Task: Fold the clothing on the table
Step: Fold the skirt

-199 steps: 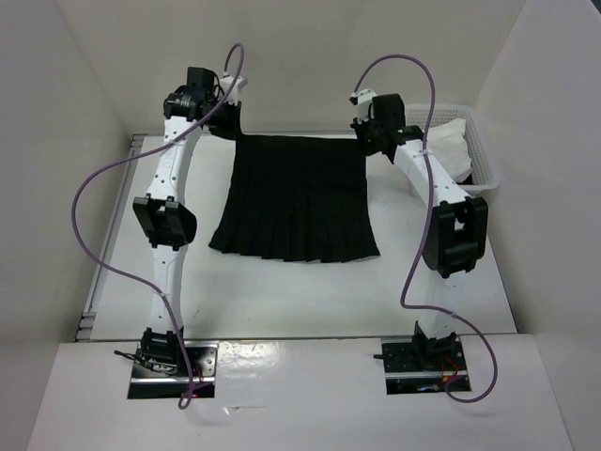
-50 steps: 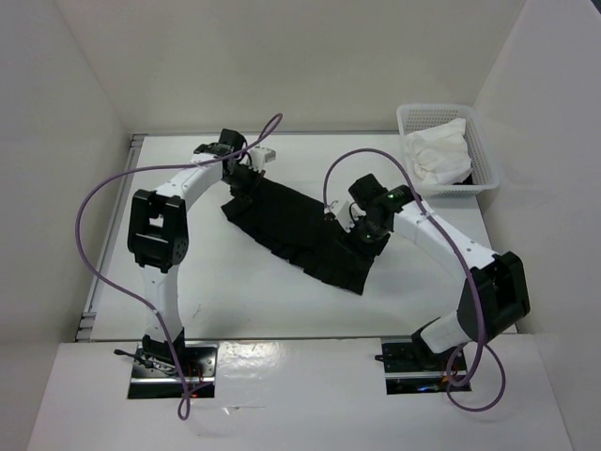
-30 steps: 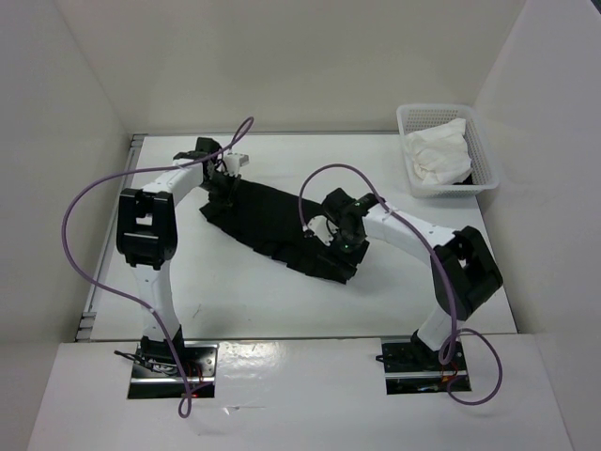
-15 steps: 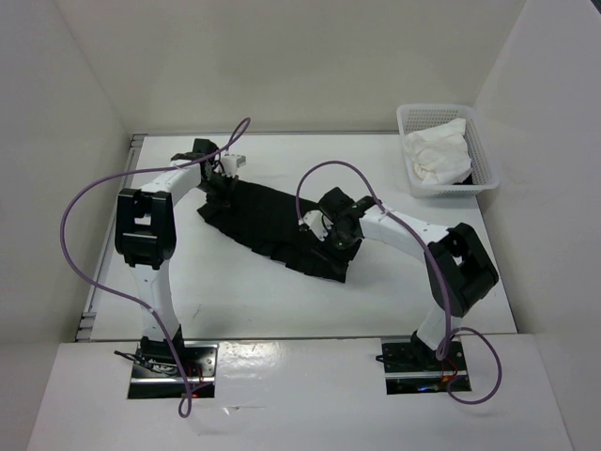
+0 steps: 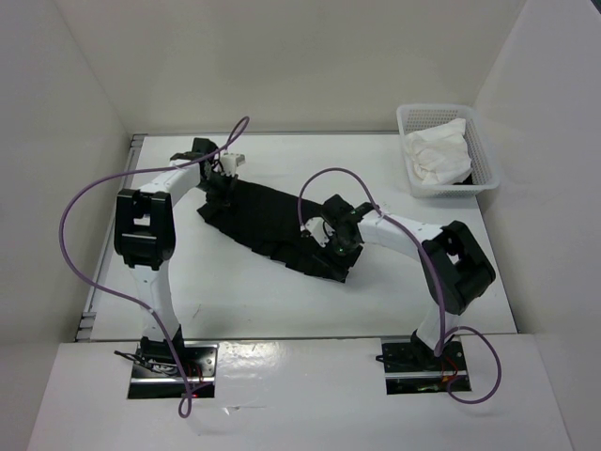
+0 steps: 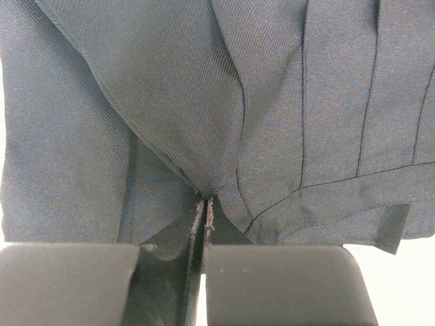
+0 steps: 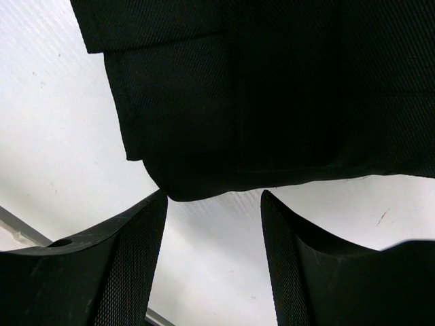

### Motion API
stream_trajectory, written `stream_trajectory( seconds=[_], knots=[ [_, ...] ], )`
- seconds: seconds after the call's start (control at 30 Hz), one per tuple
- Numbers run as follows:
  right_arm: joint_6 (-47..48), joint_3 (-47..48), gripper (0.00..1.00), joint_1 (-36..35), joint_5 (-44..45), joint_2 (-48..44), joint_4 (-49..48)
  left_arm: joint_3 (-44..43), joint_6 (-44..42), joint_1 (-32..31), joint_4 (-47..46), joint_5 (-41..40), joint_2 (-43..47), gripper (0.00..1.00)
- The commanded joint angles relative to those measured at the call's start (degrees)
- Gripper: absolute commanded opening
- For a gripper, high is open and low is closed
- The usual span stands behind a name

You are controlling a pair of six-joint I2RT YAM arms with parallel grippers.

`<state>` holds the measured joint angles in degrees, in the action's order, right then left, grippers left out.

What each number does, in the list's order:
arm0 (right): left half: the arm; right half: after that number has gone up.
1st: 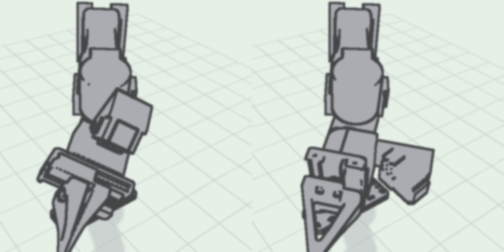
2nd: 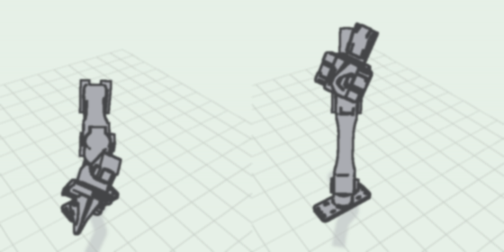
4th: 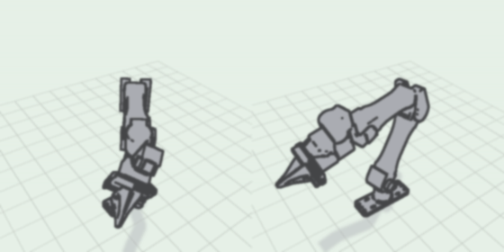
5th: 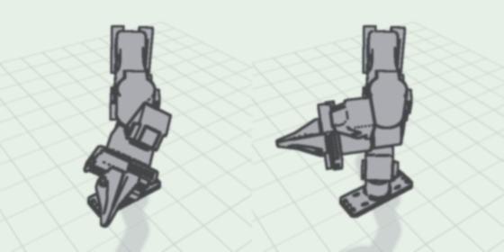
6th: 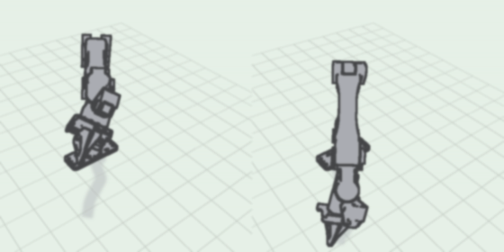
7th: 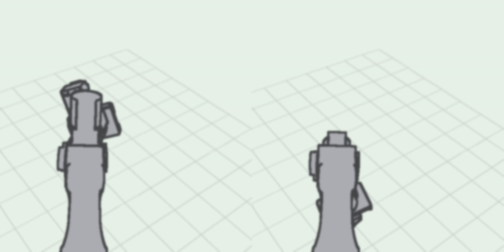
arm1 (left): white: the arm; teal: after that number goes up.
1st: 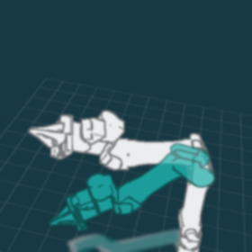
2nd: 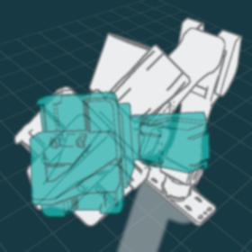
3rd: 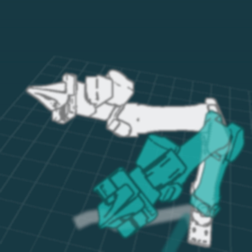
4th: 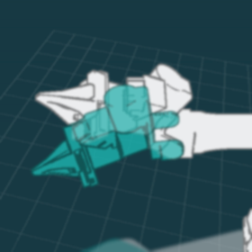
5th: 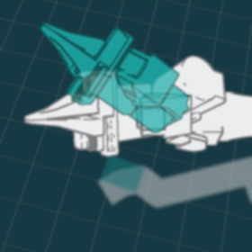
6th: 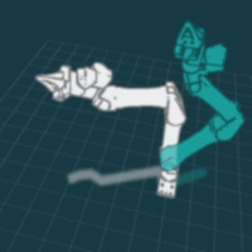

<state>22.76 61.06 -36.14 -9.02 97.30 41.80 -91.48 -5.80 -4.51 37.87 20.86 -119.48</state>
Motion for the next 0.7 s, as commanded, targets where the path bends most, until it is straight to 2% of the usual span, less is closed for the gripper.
stream_trajectory(
  seconds=[0.0,0.67],
  knots=[
    [-1.1,-0.7,0.62,-0.5,-0.2,0.0,-3.6,1.2,0.1,0.5,-0.7,0.7,3.3,0.0],
    [-1.6,-1.2,0.62,-0.5,-1.8,3.5,-8.4,2.3,0.1,1.0,-1.2,0.7,3.8,0.0]
  ],
)
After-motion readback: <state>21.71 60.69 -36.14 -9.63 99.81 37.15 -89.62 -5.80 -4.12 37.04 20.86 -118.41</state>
